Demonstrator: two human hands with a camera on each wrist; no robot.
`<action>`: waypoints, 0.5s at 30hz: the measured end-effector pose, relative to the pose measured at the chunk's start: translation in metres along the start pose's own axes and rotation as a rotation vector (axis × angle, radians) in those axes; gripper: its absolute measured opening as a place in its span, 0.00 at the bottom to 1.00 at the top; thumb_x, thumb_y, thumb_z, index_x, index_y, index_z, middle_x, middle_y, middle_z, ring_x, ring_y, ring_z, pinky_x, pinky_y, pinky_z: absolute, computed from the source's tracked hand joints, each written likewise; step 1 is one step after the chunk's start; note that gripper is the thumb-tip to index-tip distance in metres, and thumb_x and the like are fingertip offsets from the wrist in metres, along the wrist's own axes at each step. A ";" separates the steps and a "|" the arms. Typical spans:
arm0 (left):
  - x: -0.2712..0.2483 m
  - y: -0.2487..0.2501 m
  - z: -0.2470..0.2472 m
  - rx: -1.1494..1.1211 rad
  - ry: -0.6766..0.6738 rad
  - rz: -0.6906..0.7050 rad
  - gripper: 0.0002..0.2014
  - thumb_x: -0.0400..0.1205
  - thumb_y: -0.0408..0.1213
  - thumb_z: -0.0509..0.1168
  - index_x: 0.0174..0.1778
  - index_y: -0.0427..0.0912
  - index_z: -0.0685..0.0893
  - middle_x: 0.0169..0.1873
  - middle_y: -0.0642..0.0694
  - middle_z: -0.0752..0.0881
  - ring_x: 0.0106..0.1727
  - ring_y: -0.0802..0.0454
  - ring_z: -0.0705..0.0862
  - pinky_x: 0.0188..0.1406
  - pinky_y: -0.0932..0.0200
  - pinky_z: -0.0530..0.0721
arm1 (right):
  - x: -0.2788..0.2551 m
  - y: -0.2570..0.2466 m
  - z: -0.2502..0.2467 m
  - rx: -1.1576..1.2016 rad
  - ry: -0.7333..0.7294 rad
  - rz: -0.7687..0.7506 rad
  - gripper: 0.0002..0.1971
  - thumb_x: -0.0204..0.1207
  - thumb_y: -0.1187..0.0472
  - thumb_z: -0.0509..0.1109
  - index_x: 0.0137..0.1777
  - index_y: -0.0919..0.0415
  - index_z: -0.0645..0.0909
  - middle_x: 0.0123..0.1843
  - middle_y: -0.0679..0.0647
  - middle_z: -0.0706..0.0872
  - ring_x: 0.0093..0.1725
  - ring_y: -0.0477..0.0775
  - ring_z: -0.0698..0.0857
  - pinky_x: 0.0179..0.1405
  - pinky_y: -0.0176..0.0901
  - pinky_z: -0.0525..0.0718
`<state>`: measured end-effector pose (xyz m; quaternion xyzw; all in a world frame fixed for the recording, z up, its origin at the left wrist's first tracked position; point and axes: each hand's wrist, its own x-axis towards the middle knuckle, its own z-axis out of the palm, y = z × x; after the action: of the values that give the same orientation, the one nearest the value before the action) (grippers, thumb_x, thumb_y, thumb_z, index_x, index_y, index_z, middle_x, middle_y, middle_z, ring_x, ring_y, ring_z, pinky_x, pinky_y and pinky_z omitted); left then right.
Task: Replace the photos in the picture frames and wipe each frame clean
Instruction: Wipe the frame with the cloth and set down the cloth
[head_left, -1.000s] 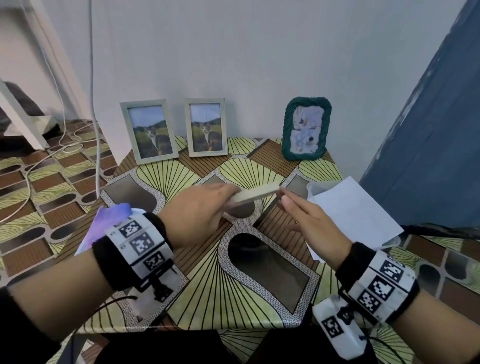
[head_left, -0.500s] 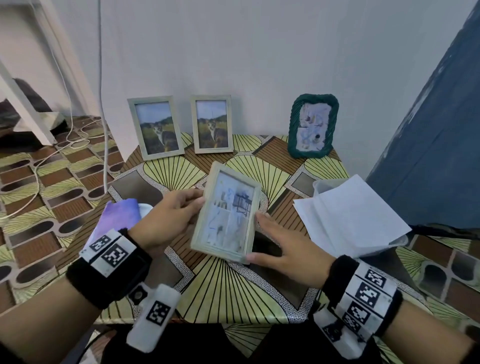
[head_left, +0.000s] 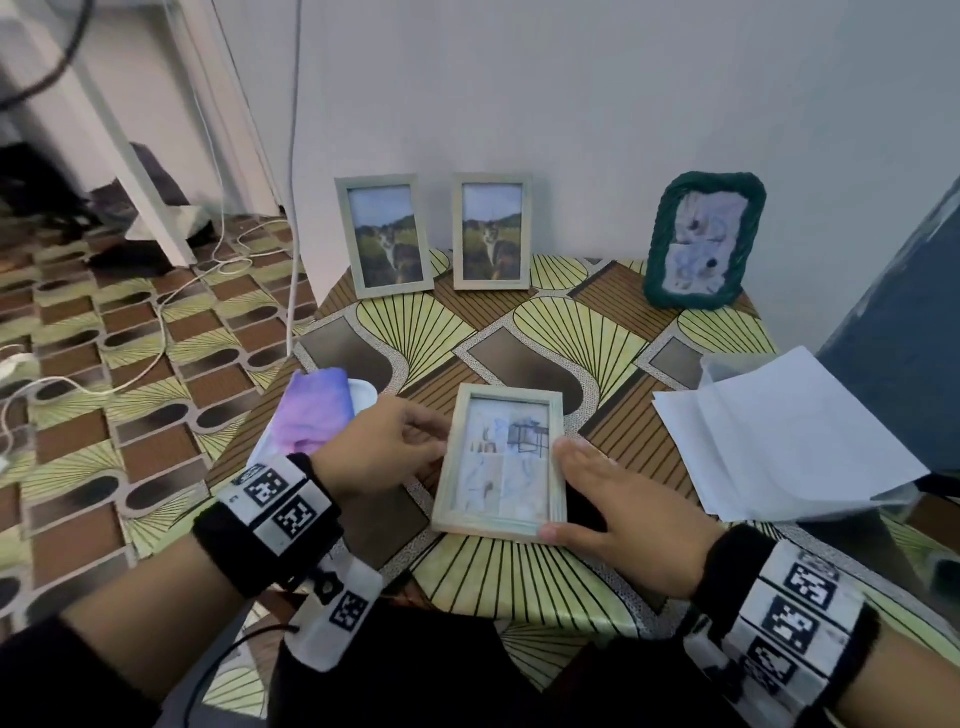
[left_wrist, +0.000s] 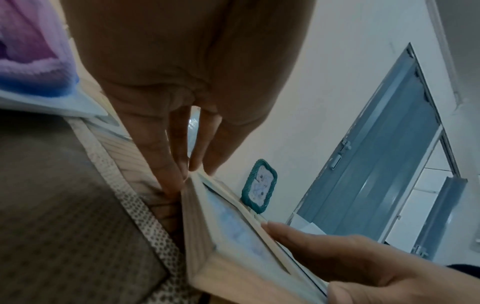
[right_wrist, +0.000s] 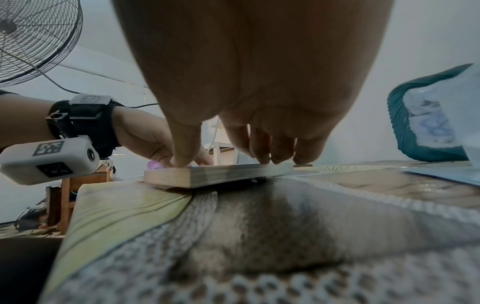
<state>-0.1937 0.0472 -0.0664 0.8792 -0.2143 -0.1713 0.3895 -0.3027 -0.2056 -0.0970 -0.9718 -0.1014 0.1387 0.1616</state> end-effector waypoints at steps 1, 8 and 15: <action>-0.002 -0.002 -0.002 0.078 0.048 0.023 0.12 0.81 0.30 0.69 0.60 0.40 0.88 0.39 0.60 0.89 0.40 0.63 0.84 0.51 0.60 0.82 | 0.000 0.000 0.000 -0.013 0.000 0.003 0.49 0.74 0.24 0.51 0.86 0.49 0.36 0.87 0.41 0.39 0.84 0.38 0.39 0.85 0.47 0.55; -0.013 -0.028 -0.046 0.611 0.229 0.079 0.25 0.82 0.47 0.67 0.75 0.45 0.77 0.71 0.50 0.79 0.73 0.51 0.75 0.76 0.50 0.68 | 0.001 -0.002 -0.004 -0.076 -0.004 0.008 0.51 0.71 0.21 0.47 0.86 0.48 0.35 0.86 0.40 0.37 0.84 0.37 0.39 0.84 0.38 0.47; -0.015 -0.058 -0.058 0.839 -0.129 -0.213 0.37 0.82 0.63 0.57 0.79 0.39 0.62 0.77 0.37 0.67 0.76 0.40 0.70 0.71 0.50 0.72 | 0.003 -0.003 -0.011 -0.134 0.018 0.003 0.53 0.69 0.19 0.48 0.87 0.49 0.39 0.85 0.39 0.41 0.79 0.32 0.38 0.79 0.32 0.41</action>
<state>-0.1653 0.1256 -0.0710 0.9660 -0.1973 -0.1633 -0.0353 -0.2969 -0.2049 -0.0866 -0.9818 -0.1075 0.1233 0.0968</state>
